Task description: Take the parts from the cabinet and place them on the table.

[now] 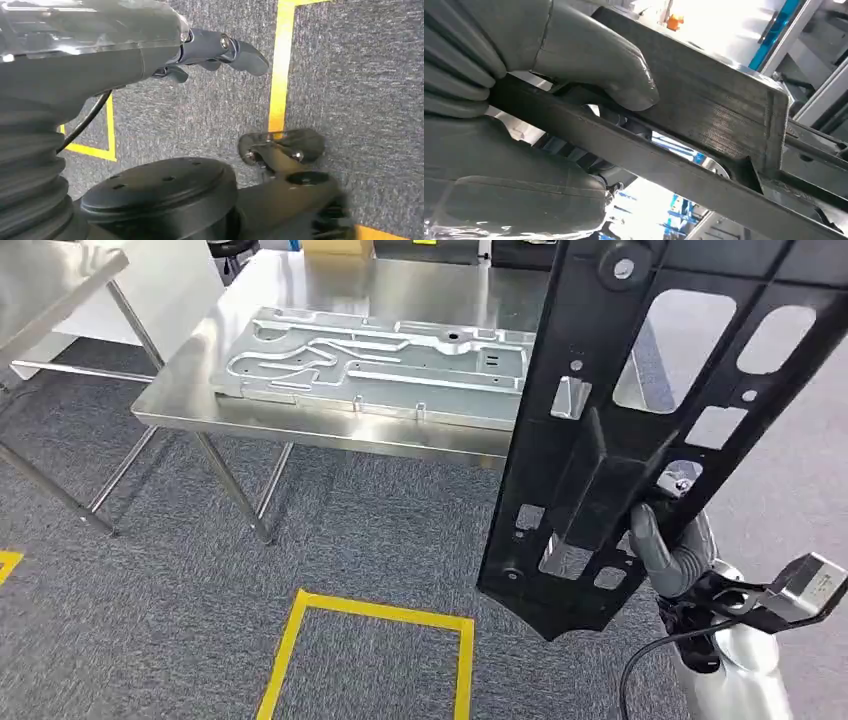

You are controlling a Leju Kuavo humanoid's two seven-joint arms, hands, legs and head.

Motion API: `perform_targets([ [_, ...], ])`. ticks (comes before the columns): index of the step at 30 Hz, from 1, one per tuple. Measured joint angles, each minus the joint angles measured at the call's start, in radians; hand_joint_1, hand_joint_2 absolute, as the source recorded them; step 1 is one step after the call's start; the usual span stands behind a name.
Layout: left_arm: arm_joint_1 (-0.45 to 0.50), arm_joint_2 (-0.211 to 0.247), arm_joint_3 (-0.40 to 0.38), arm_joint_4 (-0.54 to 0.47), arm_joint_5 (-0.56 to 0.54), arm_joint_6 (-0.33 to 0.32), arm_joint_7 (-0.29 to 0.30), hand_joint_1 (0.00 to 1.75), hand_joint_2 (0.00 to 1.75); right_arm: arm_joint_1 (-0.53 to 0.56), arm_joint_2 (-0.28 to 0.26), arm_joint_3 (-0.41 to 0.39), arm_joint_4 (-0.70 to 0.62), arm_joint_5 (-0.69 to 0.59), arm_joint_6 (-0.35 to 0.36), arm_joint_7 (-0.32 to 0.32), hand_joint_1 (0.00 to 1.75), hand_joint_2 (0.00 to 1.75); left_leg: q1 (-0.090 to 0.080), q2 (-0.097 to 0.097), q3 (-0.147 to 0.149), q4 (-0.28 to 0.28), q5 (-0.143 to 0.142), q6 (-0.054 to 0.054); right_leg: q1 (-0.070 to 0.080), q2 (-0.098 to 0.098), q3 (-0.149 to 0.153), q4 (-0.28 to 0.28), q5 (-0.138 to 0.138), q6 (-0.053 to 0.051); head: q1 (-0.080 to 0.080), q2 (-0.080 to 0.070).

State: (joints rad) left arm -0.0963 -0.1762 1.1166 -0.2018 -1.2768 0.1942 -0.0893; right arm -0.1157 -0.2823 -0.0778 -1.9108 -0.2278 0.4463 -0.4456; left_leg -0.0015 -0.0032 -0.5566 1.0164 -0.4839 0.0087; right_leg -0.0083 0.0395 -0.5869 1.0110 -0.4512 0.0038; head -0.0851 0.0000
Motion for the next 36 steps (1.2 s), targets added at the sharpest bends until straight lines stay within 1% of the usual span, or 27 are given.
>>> perform_targets([
  [3,0.001,0.000,0.000,0.000,-0.002,-0.003,-0.003,0.00,1.75,-0.005,0.000,0.000,0.001,0.005,-0.008,0.002,1.75,1.75,-0.001,0.002,-0.002,-0.013,0.006,0.024,0.000,0.001,0.001,0.011,0.017,0.024,0.000,0.000],
  [4,0.001,-0.001,0.001,0.000,-0.008,-0.005,-0.005,0.00,1.75,-0.006,-0.002,0.000,0.001,0.006,-0.018,0.002,1.75,1.75,0.003,0.002,0.012,-0.015,0.010,0.034,-0.002,0.000,0.002,0.011,0.014,0.026,0.000,0.000],
  [5,0.000,-0.001,0.000,0.000,-0.010,-0.006,-0.005,0.00,1.75,-0.002,-0.003,0.000,0.001,0.007,-0.026,0.001,1.75,1.75,0.005,0.003,0.016,-0.019,0.011,0.037,-0.005,-0.015,-0.002,0.028,-0.004,0.029,0.000,0.000],
  [6,0.000,-0.001,0.000,0.000,-0.014,-0.008,-0.005,0.00,1.75,-0.001,-0.007,0.000,-0.002,0.007,-0.032,0.000,1.75,1.75,0.005,0.004,0.017,-0.019,0.011,0.040,-0.005,-0.026,-0.024,0.069,-0.031,0.033,0.000,0.000],
  [8,0.002,-0.002,0.000,0.000,-0.018,-0.010,-0.005,0.00,1.75,0.008,-0.008,-0.001,-0.005,0.008,-0.037,-0.003,1.75,1.75,0.004,0.007,0.018,-0.018,0.008,0.043,-0.007,-0.029,-0.107,0.222,-0.105,0.042,0.000,0.000],
  [9,0.003,-0.001,0.000,0.000,-0.020,-0.013,-0.002,0.00,1.75,0.017,-0.008,-0.001,-0.006,0.009,-0.038,-0.006,1.75,1.75,0.003,0.008,0.018,-0.018,0.006,0.043,-0.008,-0.029,-0.147,0.287,-0.124,0.049,0.000,0.000],
  [10,0.004,-0.001,0.000,0.000,-0.020,-0.013,-0.002,0.00,1.75,0.025,-0.008,-0.001,-0.007,0.010,-0.039,-0.006,1.75,1.75,0.003,0.010,0.021,-0.018,0.002,0.042,-0.008,-0.030,-0.167,0.311,-0.123,0.051,0.000,0.000],
  [11,0.005,-0.001,0.000,0.000,-0.021,-0.014,-0.001,0.00,1.75,0.030,-0.008,-0.001,-0.007,0.011,-0.039,-0.006,1.75,1.75,0.004,0.011,0.026,-0.018,-0.002,0.040,-0.009,-0.032,-0.162,0.287,-0.098,0.052,0.000,0.000],
  [12,0.005,-0.002,0.000,0.000,-0.022,-0.014,-0.001,0.00,1.75,0.030,-0.008,-0.001,-0.008,0.012,-0.040,-0.007,1.75,1.75,0.004,0.012,0.035,-0.017,-0.008,0.037,-0.010,-0.035,-0.134,0.220,-0.052,0.049,0.000,0.000],
  [14,0.004,-0.002,0.000,0.000,-0.022,-0.014,-0.001,0.00,1.75,0.031,-0.009,-0.001,-0.015,0.013,-0.045,-0.007,1.75,1.75,0.004,0.014,0.056,-0.018,-0.023,0.029,-0.011,-0.046,-0.048,0.034,0.054,0.040,0.000,0.000],
  [15,0.004,-0.002,0.000,0.000,-0.022,-0.014,-0.001,0.00,1.75,0.031,-0.008,-0.001,-0.015,0.013,-0.048,-0.009,1.75,1.75,0.001,0.016,0.059,-0.019,-0.029,0.023,-0.004,-0.057,-0.042,0.016,0.028,0.029,0.000,0.000],
  [16,0.001,-0.002,0.000,0.000,-0.022,-0.014,-0.001,0.00,1.75,0.031,-0.009,-0.001,-0.018,0.015,-0.050,-0.011,1.75,1.75,0.000,0.017,0.056,-0.018,-0.031,0.017,0.004,-0.058,-0.043,0.008,0.011,0.018,0.000,0.000],
  [17,0.002,-0.002,0.000,0.000,-0.022,-0.014,0.000,0.00,1.75,0.037,-0.009,-0.001,-0.019,0.016,-0.050,-0.010,1.75,1.75,-0.001,0.020,0.060,-0.020,-0.036,0.009,0.005,-0.052,-0.043,0.007,0.029,0.009,0.000,0.000],
  [19,0.003,-0.002,0.000,0.000,-0.021,-0.014,0.000,0.00,1.75,0.041,-0.009,-0.001,-0.021,0.017,-0.050,-0.011,1.75,1.75,-0.002,0.021,0.070,-0.011,-0.036,0.000,0.000,-0.046,-0.031,0.005,0.023,-0.005,0.000,0.000],
  [20,0.002,-0.002,0.000,0.000,-0.021,-0.014,0.000,0.00,1.75,0.041,-0.009,-0.001,-0.024,0.018,-0.049,-0.011,1.75,1.75,0.000,0.019,0.063,0.002,-0.040,-0.003,-0.004,-0.044,-0.023,0.000,0.021,-0.009,0.000,0.000],
  [21,0.001,-0.002,0.000,0.000,-0.019,-0.014,0.000,0.00,1.75,0.037,-0.009,-0.001,-0.026,0.018,-0.050,-0.011,1.75,1.75,0.003,0.013,0.040,0.053,-0.047,-0.008,-0.003,-0.044,-0.015,-0.002,0.017,-0.016,0.000,0.000],
  [22,0.001,-0.002,0.000,0.000,-0.019,-0.014,0.000,0.00,1.75,0.035,-0.008,-0.001,-0.026,0.019,-0.049,-0.014,1.75,1.75,0.004,0.012,-0.003,0.126,-0.071,-0.012,-0.003,-0.043,-0.012,-0.002,0.012,-0.022,0.000,0.000],
  [24,0.001,-0.002,0.000,0.000,-0.018,-0.014,0.000,0.00,1.75,0.035,-0.008,-0.001,-0.026,0.024,-0.049,-0.014,1.75,1.75,0.004,0.012,-0.102,0.280,-0.145,-0.018,-0.001,-0.039,-0.005,-0.001,0.002,-0.027,0.000,0.000],
  [25,0.002,-0.002,0.000,0.000,-0.016,-0.014,0.000,0.00,1.75,0.036,-0.008,0.000,-0.026,0.026,-0.049,-0.014,1.75,1.75,0.004,0.012,-0.135,0.319,-0.154,-0.019,0.000,-0.036,0.001,-0.001,-0.003,-0.027,0.000,0.000],
  [26,0.002,-0.002,0.000,0.000,-0.014,-0.014,-0.002,0.00,1.75,0.036,-0.008,0.000,-0.026,0.027,-0.049,-0.014,1.75,1.75,0.004,0.012,-0.143,0.310,-0.135,-0.019,0.001,-0.034,0.009,-0.001,-0.008,-0.027,0.000,0.000],
  [27,0.001,-0.002,0.000,0.000,-0.014,-0.015,-0.002,0.00,1.75,0.035,-0.008,0.000,-0.026,0.029,-0.049,-0.014,1.75,1.75,0.004,0.012,-0.128,0.256,-0.089,-0.014,0.003,-0.032,0.018,-0.001,-0.014,-0.026,0.000,0.000],
  [29,0.002,-0.002,0.000,0.000,-0.015,-0.014,0.000,0.00,1.75,0.033,-0.007,0.000,-0.026,0.030,-0.049,-0.013,1.75,1.75,0.001,0.011,-0.063,0.076,0.035,0.003,0.007,-0.029,0.041,-0.001,-0.027,-0.024,0.000,0.000],
  [30,0.005,-0.001,0.000,0.000,-0.013,-0.014,0.003,0.00,1.75,0.033,-0.007,0.000,-0.025,0.030,-0.048,-0.013,1.75,1.75,-0.004,0.008,-0.043,0.020,0.058,0.011,0.005,-0.028,0.045,-0.002,-0.031,-0.022,0.000,0.000],
  [31,0.003,0.000,0.000,0.000,-0.011,-0.014,0.006,0.00,1.75,0.031,-0.007,0.000,-0.024,0.030,-0.048,-0.014,1.75,1.75,-0.008,0.007,-0.047,0.011,0.023,0.013,0.005,-0.026,0.043,-0.001,-0.031,-0.016,0.000,0.000],
  [34,0.004,0.000,0.001,0.000,-0.006,-0.013,0.010,0.00,1.75,0.022,-0.008,0.001,-0.015,0.027,-0.039,-0.014,1.75,1.75,-0.014,0.005,-0.043,0.002,0.046,0.024,0.002,-0.025,0.041,-0.008,-0.035,0.003,0.000,0.000],
  [35,0.003,-0.002,0.002,0.000,-0.004,-0.011,0.011,0.00,1.75,0.012,-0.009,0.001,-0.013,0.025,-0.035,-0.013,1.75,1.75,0.003,0.008,-0.031,-0.016,0.055,0.031,0.007,-0.026,0.043,-0.005,-0.042,0.008,0.000,0.000],
  [36,0.002,-0.002,0.002,0.000,-0.002,-0.009,0.012,0.00,1.75,0.001,-0.009,0.003,-0.010,0.021,-0.033,-0.012,1.75,1.75,0.002,0.007,-0.022,-0.026,0.056,0.033,0.006,-0.031,0.039,0.014,-0.053,0.012,0.001,0.000],
])
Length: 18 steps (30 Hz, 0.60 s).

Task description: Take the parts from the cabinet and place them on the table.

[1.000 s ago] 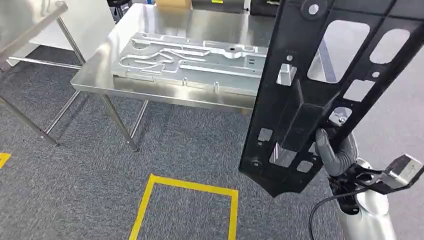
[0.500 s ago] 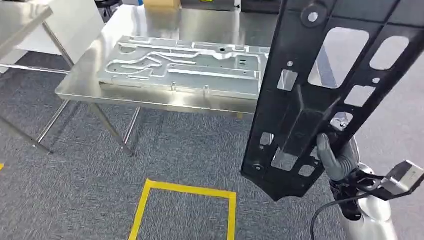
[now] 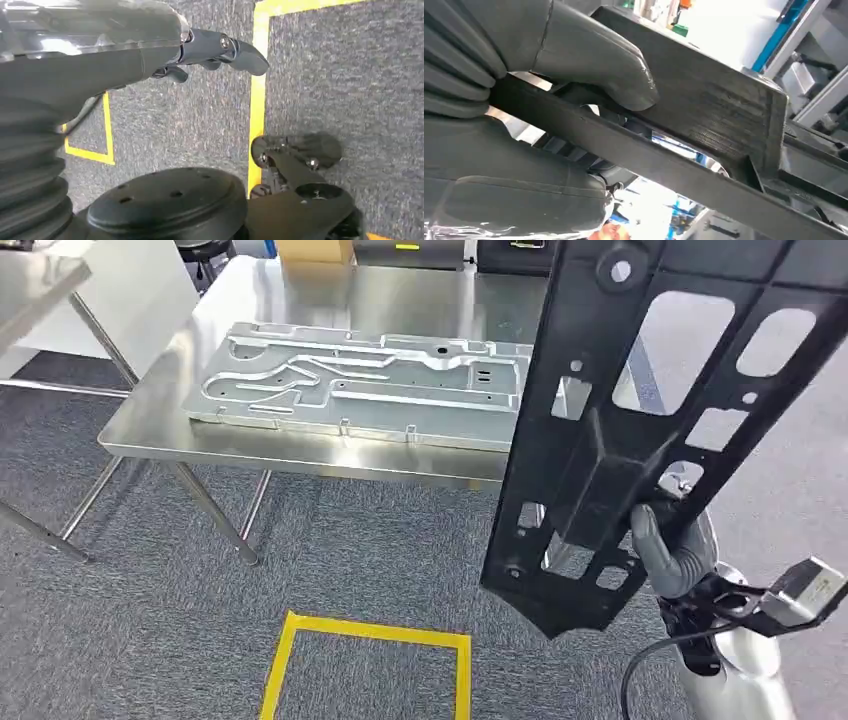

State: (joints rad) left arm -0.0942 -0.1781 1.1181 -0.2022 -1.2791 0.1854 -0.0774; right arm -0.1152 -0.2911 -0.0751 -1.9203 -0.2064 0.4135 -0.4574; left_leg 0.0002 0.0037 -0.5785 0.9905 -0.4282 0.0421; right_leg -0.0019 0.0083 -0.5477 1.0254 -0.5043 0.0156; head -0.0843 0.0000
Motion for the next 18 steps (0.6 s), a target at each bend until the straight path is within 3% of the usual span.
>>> perform_targets([
  [1,-0.001,0.000,0.001,0.000,0.001,0.002,0.000,0.00,1.75,-0.015,-0.002,0.003,0.004,-0.003,0.000,0.002,1.75,1.75,0.001,0.002,0.003,-0.002,-0.002,0.003,-0.005,0.000,-0.027,0.053,-0.030,0.003,0.000,0.000],
  [3,-0.003,0.000,0.002,0.000,0.000,0.002,0.001,0.00,1.75,-0.026,-0.002,0.008,0.013,-0.007,-0.001,0.010,1.75,1.75,0.001,0.002,0.008,-0.001,-0.007,0.007,-0.012,-0.002,-0.123,0.224,-0.096,0.016,0.000,0.000],
  [4,-0.003,0.000,0.002,0.000,0.000,0.002,0.001,0.00,1.75,-0.026,-0.002,0.011,0.017,-0.007,-0.001,0.014,1.75,1.75,0.001,0.002,0.010,-0.001,-0.011,0.007,-0.015,-0.002,-0.159,0.279,-0.103,0.020,0.000,0.000],
  [5,-0.001,0.000,0.002,0.000,-0.001,0.002,0.001,0.00,1.75,-0.027,-0.002,0.014,0.022,-0.007,-0.001,0.016,1.75,1.75,0.001,0.001,0.014,0.000,-0.014,0.005,-0.018,-0.003,-0.175,0.288,-0.086,0.024,0.000,0.000],
  [6,0.001,0.000,0.002,0.000,-0.004,0.002,0.001,0.00,1.75,-0.028,-0.002,0.016,0.026,-0.008,-0.001,0.016,1.75,1.75,0.002,0.000,0.020,0.000,-0.019,0.004,-0.022,-0.003,-0.164,0.249,-0.045,0.028,0.000,0.000],
  [8,0.002,0.000,0.002,0.000,-0.005,0.002,0.001,0.00,1.75,-0.037,-0.005,0.017,0.028,-0.010,-0.003,0.016,1.75,1.75,0.004,-0.001,0.034,0.007,-0.033,-0.002,-0.028,-0.009,-0.091,0.070,0.068,0.031,0.000,0.000],
  [9,0.002,0.000,0.002,0.000,-0.005,0.002,0.001,0.00,1.75,-0.040,-0.007,0.018,0.029,-0.010,-0.003,0.016,1.75,1.75,0.003,-0.001,0.035,0.010,-0.040,-0.007,-0.030,-0.015,-0.065,-0.001,0.091,0.030,0.000,0.000],
  [10,-0.001,0.000,0.002,0.000,-0.005,0.002,0.001,0.00,1.75,-0.044,-0.008,0.019,0.032,-0.011,-0.003,0.015,1.75,1.75,-0.004,-0.001,0.032,0.017,-0.046,-0.015,-0.019,-0.017,-0.055,-0.017,0.072,0.023,0.000,0.000],
  [13,0.000,0.000,0.002,0.000,-0.006,0.002,0.001,0.00,1.75,-0.043,-0.009,0.021,0.035,-0.013,-0.003,0.016,1.75,1.75,-0.002,0.002,0.036,0.008,-0.051,-0.030,-0.017,-0.008,-0.061,-0.011,0.065,0.004,0.000,0.000],
  [15,-0.002,0.000,0.002,0.000,-0.006,0.002,0.001,0.00,1.75,-0.044,-0.010,0.022,0.035,-0.014,-0.003,0.015,1.75,1.75,0.000,0.005,0.036,0.028,-0.066,-0.043,-0.026,-0.008,-0.046,-0.022,0.065,-0.009,0.000,0.000],
  [16,-0.003,0.000,0.002,0.000,-0.006,0.002,0.001,0.00,1.75,-0.047,-0.011,0.022,0.035,-0.015,-0.003,0.015,1.75,1.75,0.000,0.003,0.011,0.077,-0.092,-0.047,-0.026,-0.009,-0.041,-0.023,0.060,-0.015,-0.001,0.000],
  [18,-0.001,0.000,0.002,0.000,-0.005,0.002,0.001,0.00,1.75,-0.049,-0.011,0.026,0.036,-0.017,-0.003,0.015,1.75,1.75,0.003,0.003,-0.086,0.253,-0.165,-0.052,-0.021,-0.009,-0.033,-0.023,0.052,-0.023,0.000,0.000],
])
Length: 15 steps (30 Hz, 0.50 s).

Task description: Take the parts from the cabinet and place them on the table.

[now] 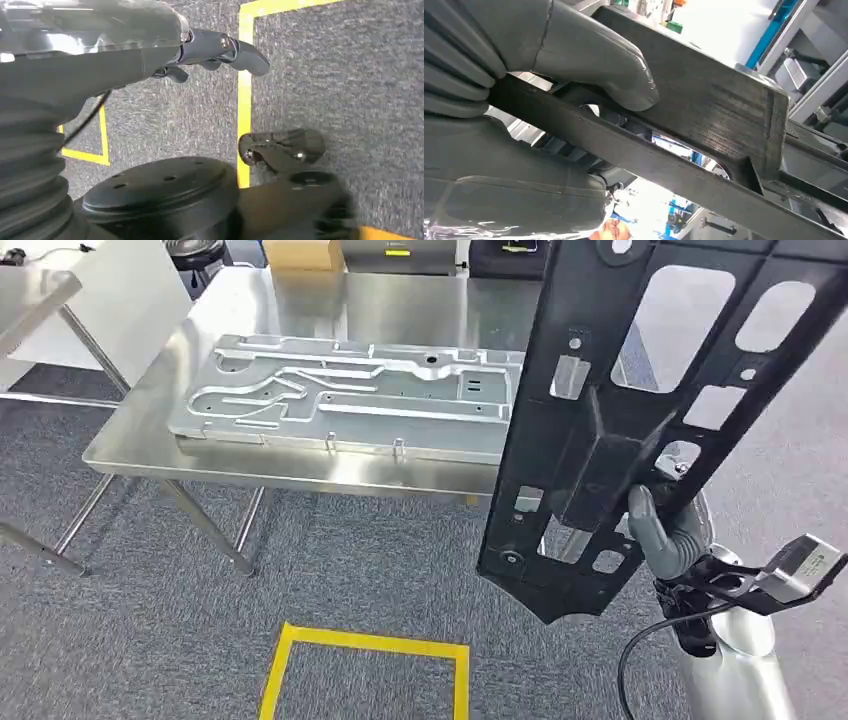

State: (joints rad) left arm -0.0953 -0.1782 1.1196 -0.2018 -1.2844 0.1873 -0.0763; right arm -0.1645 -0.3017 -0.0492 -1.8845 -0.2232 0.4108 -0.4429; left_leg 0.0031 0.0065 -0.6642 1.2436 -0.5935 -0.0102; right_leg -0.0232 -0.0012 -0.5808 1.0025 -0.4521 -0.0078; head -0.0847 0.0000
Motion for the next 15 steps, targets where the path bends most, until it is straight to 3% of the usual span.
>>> perform_targets([
  [1,0.001,0.000,0.001,0.000,0.003,0.000,0.000,0.00,1.75,0.000,0.000,0.001,0.000,0.000,0.000,0.000,1.75,1.75,0.000,0.000,-0.041,0.071,-0.018,-0.001,0.001,0.000,0.004,0.000,-0.004,0.000,0.000,0.000],
  [2,-0.002,0.000,0.001,0.000,0.003,-0.002,-0.003,0.00,1.75,0.001,0.000,0.003,0.001,0.000,0.000,0.000,1.75,1.75,0.000,0.000,-0.062,0.097,-0.009,-0.002,0.001,0.001,0.010,0.001,-0.009,0.001,0.000,0.000],
  [3,-0.005,0.000,0.001,0.000,0.002,-0.001,-0.001,0.00,1.75,0.000,0.000,0.005,0.001,-0.001,0.000,0.000,1.75,1.75,0.000,0.000,-0.055,0.073,0.025,-0.001,0.001,0.002,0.019,0.001,-0.015,0.003,0.000,0.000],
  [6,0.000,0.000,0.002,0.000,0.003,0.000,0.002,0.00,1.75,0.000,0.000,0.006,0.001,-0.002,0.000,-0.001,1.75,1.75,0.001,-0.001,0.041,-0.162,0.172,0.010,0.001,0.006,0.047,0.001,-0.036,0.011,0.000,0.000],
  [8,0.002,0.000,0.003,0.000,0.003,0.000,0.001,0.00,1.75,-0.002,0.000,0.007,0.002,-0.005,0.000,-0.002,1.75,1.75,-0.002,-0.003,0.063,-0.219,0.155,0.019,0.010,0.011,0.043,0.008,-0.043,0.024,0.000,0.000],
  [10,0.002,0.000,0.003,0.000,0.003,0.000,-0.001,0.00,1.75,-0.002,-0.003,0.007,0.001,-0.005,0.000,-0.003,1.75,1.75,-0.005,-0.005,0.059,-0.213,0.151,0.031,0.006,0.010,0.043,0.000,-0.044,0.035,0.000,0.000],
  [12,0.001,-0.001,0.003,0.000,0.003,0.000,-0.002,0.00,1.75,-0.002,-0.005,0.006,-0.003,-0.008,0.000,-0.005,1.75,1.75,0.004,-0.007,0.073,-0.229,0.152,0.044,0.003,0.007,0.050,0.004,-0.057,0.048,0.000,0.000],
  [13,0.001,-0.001,0.003,0.000,0.002,0.000,-0.003,0.00,1.75,-0.004,-0.005,0.006,-0.003,-0.008,0.000,-0.005,1.75,1.75,0.003,-0.007,0.081,-0.234,0.149,0.049,0.003,0.004,0.036,0.039,-0.071,0.051,0.000,0.000],
  [15,0.000,-0.002,0.003,0.000,0.002,0.000,-0.003,0.00,1.75,-0.006,-0.008,0.006,-0.003,-0.009,0.000,-0.009,1.75,1.75,0.001,-0.006,0.089,-0.234,0.141,0.058,0.002,0.004,-0.055,0.195,-0.130,0.056,0.000,0.000],
])
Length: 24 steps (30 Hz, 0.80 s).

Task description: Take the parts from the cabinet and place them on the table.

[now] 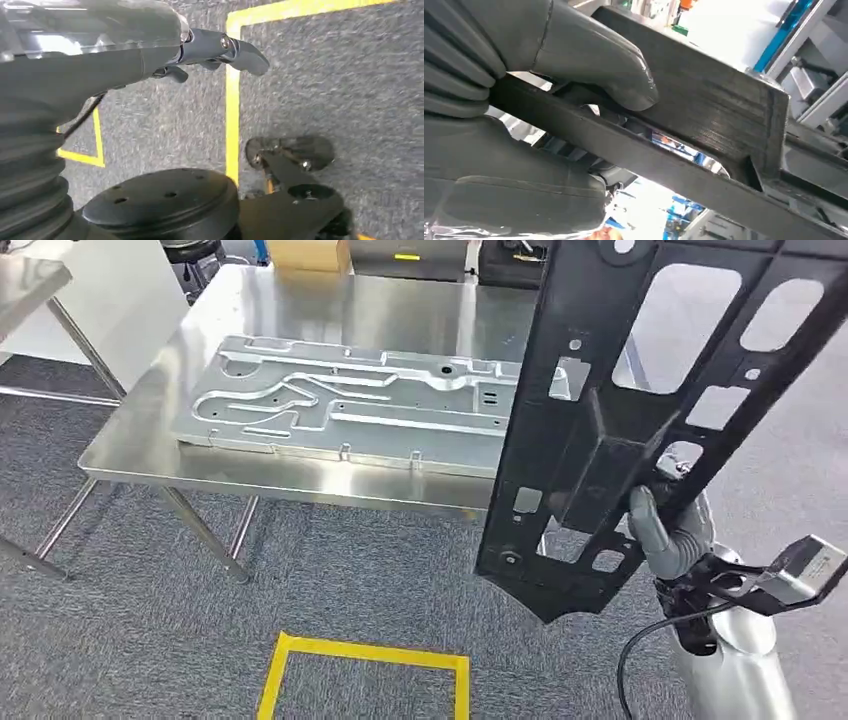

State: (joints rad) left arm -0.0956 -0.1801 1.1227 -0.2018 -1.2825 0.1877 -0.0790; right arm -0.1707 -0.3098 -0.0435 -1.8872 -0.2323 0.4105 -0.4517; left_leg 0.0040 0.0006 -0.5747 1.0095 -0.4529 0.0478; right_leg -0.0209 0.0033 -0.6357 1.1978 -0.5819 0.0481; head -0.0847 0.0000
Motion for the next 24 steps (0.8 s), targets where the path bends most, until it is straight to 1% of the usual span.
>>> perform_targets([
  [1,0.001,0.000,0.000,0.000,0.000,0.000,0.000,0.00,1.75,0.003,0.000,0.000,0.001,0.000,0.000,0.001,1.75,1.75,-0.002,0.000,0.005,0.000,-0.006,0.002,-0.001,0.000,-0.054,0.084,-0.022,0.001,0.000,0.000],
  [2,0.002,0.000,0.000,0.000,0.000,0.000,0.000,0.00,1.75,0.004,0.000,0.000,0.001,0.000,0.001,0.002,1.75,1.75,-0.004,0.000,0.011,0.001,-0.011,0.004,-0.001,0.000,-0.088,0.126,-0.021,0.002,0.000,0.000],
  [3,0.003,0.000,0.000,0.000,0.000,0.000,0.000,0.00,1.75,0.004,0.000,0.000,0.001,0.000,0.001,0.002,1.75,1.75,-0.006,-0.001,0.019,0.001,-0.017,0.005,0.000,0.000,-0.100,0.121,0.005,0.000,0.000,0.000],
  [4,0.003,0.000,0.000,0.000,0.000,0.000,0.000,0.00,1.75,0.004,0.000,0.000,0.001,0.000,0.001,0.002,1.75,1.75,-0.008,-0.003,0.031,0.001,-0.024,0.004,0.000,0.000,-0.087,0.066,0.058,-0.004,0.000,0.000],
  [5,0.003,-0.001,0.000,0.000,0.000,0.000,0.000,0.00,1.75,0.003,-0.001,0.000,0.001,0.000,0.001,0.001,1.75,1.75,-0.009,-0.004,0.043,0.001,-0.032,0.003,0.002,0.000,-0.056,-0.014,0.116,-0.010,0.000,0.000],
  [6,0.003,-0.001,0.000,0.000,0.000,-0.001,0.000,0.00,1.75,0.002,-0.003,0.000,0.001,0.000,0.001,0.001,1.75,1.75,-0.010,-0.005,0.056,0.000,-0.041,0.001,0.006,-0.001,-0.019,-0.110,0.174,-0.019,0.000,0.000],
  [7,0.004,-0.003,0.000,0.000,0.000,-0.002,0.000,0.00,1.75,0.001,-0.003,0.000,0.002,0.000,0.001,0.001,1.75,1.75,-0.010,-0.005,0.056,-0.001,-0.048,-0.002,0.010,-0.004,0.001,-0.154,0.181,-0.030,0.000,0.000],
  [8,0.001,-0.004,0.000,0.000,0.001,-0.002,-0.001,0.00,1.75,0.000,-0.004,0.000,0.002,0.001,0.001,0.001,1.75,1.75,-0.016,-0.007,0.057,0.004,-0.054,-0.010,0.017,-0.006,0.010,-0.177,0.170,-0.033,0.000,0.000],
  [10,0.002,-0.004,0.000,0.000,0.001,-0.002,0.000,0.00,1.75,-0.001,-0.005,0.000,0.002,0.002,0.001,0.000,1.75,1.75,-0.012,-0.004,0.057,-0.003,-0.059,-0.020,0.021,-0.003,0.007,-0.174,0.161,-0.041,0.000,0.000],
  [11,0.001,-0.004,0.000,0.000,0.002,-0.003,0.000,0.00,1.75,-0.001,-0.005,-0.001,0.002,0.002,0.002,-0.001,1.75,1.75,-0.012,-0.002,0.062,-0.008,-0.061,-0.024,0.021,-0.001,0.009,-0.178,0.159,-0.046,0.000,0.000],
  [12,-0.001,-0.004,0.000,0.000,0.001,-0.003,0.000,0.00,1.75,-0.002,-0.005,-0.001,0.002,0.002,0.002,-0.001,1.75,1.75,-0.016,0.000,0.068,-0.008,-0.069,-0.031,0.007,0.001,0.021,-0.191,0.161,-0.050,0.000,0.000],
  [13,-0.001,-0.004,0.000,0.000,0.002,-0.003,0.000,0.00,1.75,-0.004,-0.006,-0.001,0.002,0.002,0.003,-0.001,1.75,1.75,-0.013,-0.002,0.064,0.018,-0.080,-0.037,0.008,-0.001,0.031,-0.199,0.158,-0.054,0.000,0.000],
  [14,-0.002,-0.004,0.000,0.000,0.002,-0.003,0.000,0.00,1.75,-0.010,-0.006,-0.001,0.003,0.002,0.004,-0.002,1.75,1.75,-0.010,-0.002,0.031,0.082,-0.110,-0.042,0.007,-0.003,0.037,-0.199,0.154,-0.061,0.000,0.000],
  [16,-0.001,-0.004,0.000,0.000,0.001,-0.003,0.000,0.00,1.75,-0.023,-0.007,-0.001,0.009,0.002,0.006,-0.001,1.75,1.75,-0.003,-0.002,-0.070,0.251,-0.171,-0.050,0.008,-0.003,0.045,-0.199,0.144,-0.063,0.000,0.000],
  [17,0.000,-0.004,0.000,0.000,0.001,-0.004,0.000,0.00,1.75,-0.028,-0.008,-0.002,0.014,0.002,0.006,0.000,1.75,1.75,-0.001,-0.002,-0.109,0.308,-0.179,-0.053,0.008,-0.002,0.050,-0.199,0.140,-0.063,0.000,0.000],
  [18,0.000,-0.004,0.001,0.000,0.001,-0.007,-0.002,0.00,1.75,-0.033,-0.011,-0.002,0.020,0.002,0.006,0.006,1.75,1.75,0.001,-0.001,-0.130,0.323,-0.161,-0.055,0.007,-0.002,0.059,-0.198,0.133,-0.062,0.000,0.000],
  [19,-0.001,-0.004,0.001,0.000,-0.003,-0.008,0.000,0.00,1.75,-0.044,-0.013,-0.002,0.029,0.008,0.006,0.014,1.75,1.75,0.002,-0.001,-0.122,0.283,-0.115,-0.056,0.006,-0.001,0.069,-0.198,0.126,-0.060,0.000,0.000],
  [20,-0.002,-0.004,0.001,0.000,-0.004,-0.008,0.001,0.00,1.75,-0.060,-0.016,-0.002,0.038,0.014,0.006,0.023,1.75,1.75,0.004,-0.001,-0.095,0.207,-0.056,-0.057,0.004,0.000,0.080,-0.197,0.119,-0.057,0.000,0.000],
  [21,-0.002,-0.004,0.001,0.000,-0.006,-0.009,0.003,0.00,1.75,-0.082,-0.021,-0.002,0.049,0.022,0.006,0.035,1.75,1.75,0.006,-0.001,-0.061,0.112,0.006,-0.055,0.003,0.001,0.091,-0.195,0.110,-0.053,0.000,0.000],
  [22,0.000,-0.004,0.000,0.000,-0.010,-0.009,0.004,0.00,1.75,-0.107,-0.027,-0.002,0.065,0.034,0.006,0.046,1.75,1.75,0.007,-0.001,-0.039,0.038,0.038,-0.052,0.003,0.003,0.096,-0.194,0.103,-0.048,0.000,0.000],
  [23,0.001,-0.004,0.000,0.000,-0.013,-0.011,0.005,0.00,1.75,-0.141,-0.032,-0.002,0.079,0.047,0.006,0.052,1.75,1.75,0.000,-0.001,-0.029,0.025,0.023,-0.051,0.011,0.009,0.095,-0.186,0.098,-0.040,0.000,0.000],
  [24,-0.001,-0.004,0.000,0.000,-0.016,-0.011,0.005,0.00,1.75,-0.180,-0.041,0.001,0.100,0.069,0.006,0.061,1.75,1.75,0.002,-0.002,-0.027,0.024,0.017,-0.039,0.010,0.011,0.089,-0.186,0.100,-0.034,0.000,0.000],
])
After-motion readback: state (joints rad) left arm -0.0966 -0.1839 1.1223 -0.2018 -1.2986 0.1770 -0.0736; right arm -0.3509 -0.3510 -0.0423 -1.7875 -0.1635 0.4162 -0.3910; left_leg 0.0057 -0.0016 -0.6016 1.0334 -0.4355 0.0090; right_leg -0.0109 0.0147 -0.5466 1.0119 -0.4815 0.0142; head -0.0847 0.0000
